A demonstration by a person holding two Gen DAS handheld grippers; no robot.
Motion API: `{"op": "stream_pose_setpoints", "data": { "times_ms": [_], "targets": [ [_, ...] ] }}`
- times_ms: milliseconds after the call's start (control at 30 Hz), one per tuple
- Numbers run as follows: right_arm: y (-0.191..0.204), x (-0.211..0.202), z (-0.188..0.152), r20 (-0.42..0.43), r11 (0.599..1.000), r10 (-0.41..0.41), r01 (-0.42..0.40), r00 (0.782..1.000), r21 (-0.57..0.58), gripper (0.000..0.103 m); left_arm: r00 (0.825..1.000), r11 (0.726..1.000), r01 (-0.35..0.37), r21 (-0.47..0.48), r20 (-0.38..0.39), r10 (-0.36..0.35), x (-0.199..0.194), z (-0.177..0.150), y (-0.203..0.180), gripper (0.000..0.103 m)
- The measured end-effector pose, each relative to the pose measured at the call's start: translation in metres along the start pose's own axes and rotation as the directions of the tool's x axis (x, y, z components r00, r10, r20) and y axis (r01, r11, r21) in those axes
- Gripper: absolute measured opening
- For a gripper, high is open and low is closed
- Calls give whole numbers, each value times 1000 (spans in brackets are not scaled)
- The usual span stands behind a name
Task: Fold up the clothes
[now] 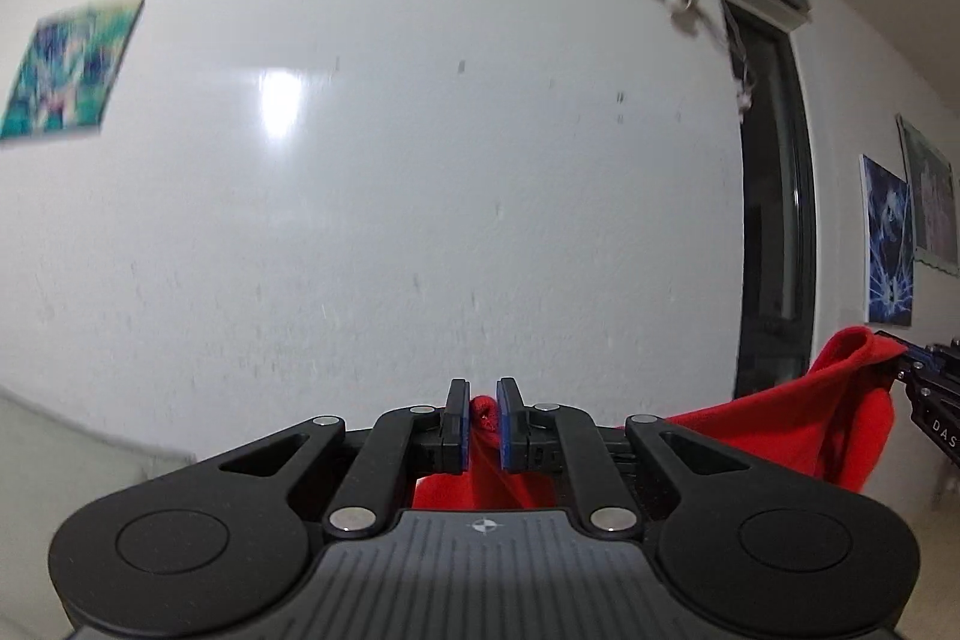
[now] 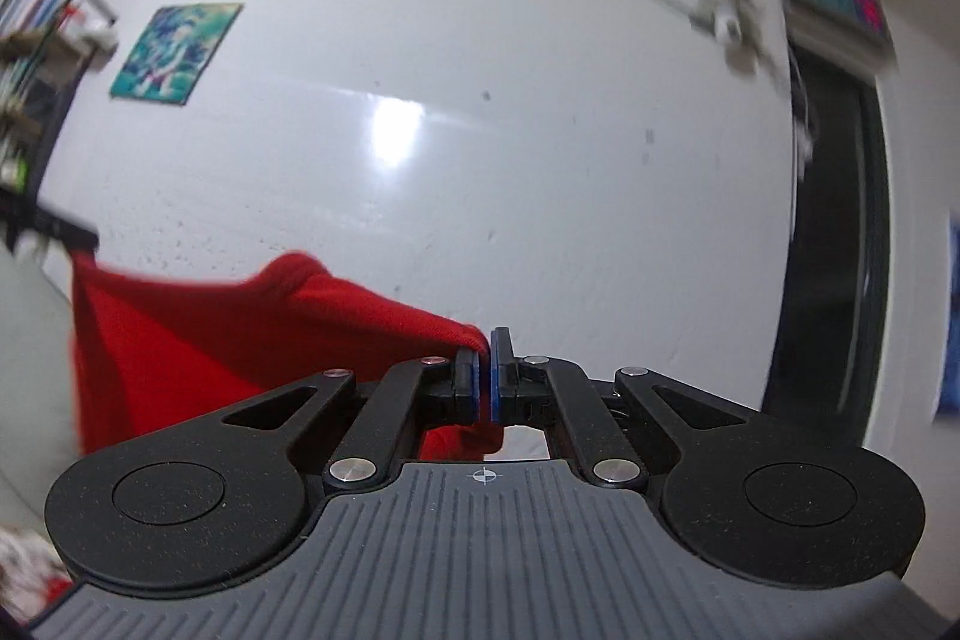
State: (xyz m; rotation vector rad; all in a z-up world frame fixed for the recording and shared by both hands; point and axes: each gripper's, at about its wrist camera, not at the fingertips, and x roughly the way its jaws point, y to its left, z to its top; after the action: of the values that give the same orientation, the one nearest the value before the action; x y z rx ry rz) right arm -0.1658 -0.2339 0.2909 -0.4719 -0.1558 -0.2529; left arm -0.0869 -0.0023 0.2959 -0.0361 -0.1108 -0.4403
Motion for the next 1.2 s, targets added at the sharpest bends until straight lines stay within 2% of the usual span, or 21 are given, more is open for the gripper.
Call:
{"op": "stream_pose_setpoints", "data": {
  "times_ms": [67, 133, 167, 200, 233, 300, 433, 467, 533, 600, 667, 700, 767, 833, 900, 933, 967, 1067, 1133, 1167, 1200],
  "targets": [
    [11, 16, 7, -90, 989, 21, -34, 996, -144, 2, 1000, 998, -5, 63, -20, 7, 8, -2, -12, 9],
    [16, 40, -3, -234, 972, 54, -105, 971, -211, 2, 995, 993, 14, 114, -104, -2, 32, -16, -23, 9],
    [18, 51, -13, -308, 966, 79, -149, 948, -212, 2, 987, 991, 28, 132, -162, -6, 50, -29, -26, 9],
    [23, 69, -34, -408, 959, 121, -214, 905, -188, 2, 972, 989, 41, 143, -233, -6, 74, -49, -29, 9],
    [27, 81, -49, -454, 956, 142, -241, 880, -168, 2, 955, 988, 53, 143, -298, -8, 99, -70, -30, 9],
    [45, 110, -92, -514, 952, 121, -247, 849, -183, 2, 933, 987, 56, 149, -360, 2, 136, -99, -31, 9],
    [71, 171, -147, -557, 957, 48, -197, 829, -211, 2, 912, 969, 7, 248, -399, 96, 235, -152, -34, 10],
    [71, 183, -148, -551, 960, 32, -180, 834, -216, 2, 919, 969, -12, 246, -378, 108, 256, -147, -32, 10],
    [63, 203, -129, -485, 964, -20, -111, 874, -240, 2, 950, 963, -32, 269, -291, 113, 272, -122, -33, 10],
    [49, 214, -103, -401, 966, -69, -39, 913, -257, 2, 977, 947, -49, 316, -181, 111, 274, -95, -38, 10],
    [39, 215, -83, -335, 964, -96, 4, 937, -266, 2, 989, 945, -36, 325, -126, 81, 265, -84, -38, 11],
    [34, 207, -72, -299, 961, -105, 20, 948, -274, 2, 993, 947, -20, 320, -108, 57, 259, -80, -38, 11],
    [34, 191, -70, -280, 959, -106, 23, 954, -283, 3, 989, 957, 37, 287, -149, 7, 245, -97, -35, 11],
    [42, 169, -88, -312, 960, -80, -11, 947, -280, 3, 979, 958, 81, 274, -203, -24, 233, -119, -36, 11],
    [60, 144, -128, -396, 958, -40, -78, 917, -276, 3, 949, 954, 145, 262, -311, -58, 217, -162, -40, 11],
    [68, 133, -146, -431, 957, -30, -99, 902, -273, 3, 925, 951, 181, 253, -373, -77, 207, -189, -44, 11],
    [74, 122, -161, -462, 958, -24, -112, 887, -264, 3, 887, 945, 227, 237, -451, -100, 192, -225, -49, 11],
    [104, 73, -225, -607, 968, 29, -173, 794, -181, 3, 770, 947, 277, 161, -628, -118, 161, -316, -49, 10],
    [133, 34, -274, -719, 966, 77, -229, 691, -116, 3, 693, 956, 272, 107, -712, -117, 147, -362, -46, 11],
    [148, 18, -296, -764, 963, 94, -254, 638, -93, 3, 612, 968, 242, 62, -784, -103, 139, -400, -44, 10],
    [161, 6, -315, -808, 958, 121, -282, 576, -58, 3, 517, 977, 213, 25, -851, -91, 135, -435, -41, 10]
  ]
}}
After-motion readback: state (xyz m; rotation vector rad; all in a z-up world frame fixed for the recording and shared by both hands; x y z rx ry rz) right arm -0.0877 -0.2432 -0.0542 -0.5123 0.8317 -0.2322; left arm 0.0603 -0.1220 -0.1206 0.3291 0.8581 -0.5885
